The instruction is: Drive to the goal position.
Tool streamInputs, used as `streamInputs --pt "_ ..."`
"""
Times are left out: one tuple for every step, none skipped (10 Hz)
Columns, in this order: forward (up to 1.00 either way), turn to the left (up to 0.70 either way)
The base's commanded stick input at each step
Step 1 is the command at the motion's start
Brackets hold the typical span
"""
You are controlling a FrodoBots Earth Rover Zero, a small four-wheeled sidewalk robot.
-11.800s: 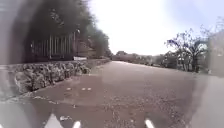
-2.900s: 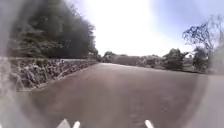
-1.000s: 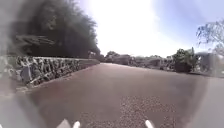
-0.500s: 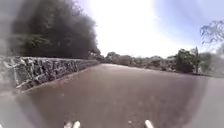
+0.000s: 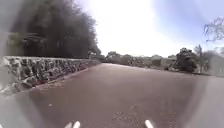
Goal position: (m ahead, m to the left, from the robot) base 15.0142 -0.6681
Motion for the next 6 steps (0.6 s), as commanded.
streamInputs --pt "0.85 0.00" --pt "0.85 0.00" --pt "0.85 0.00" --pt "0.85 0.00" --pt "0.85 0.00" --pt "0.85 0.00"
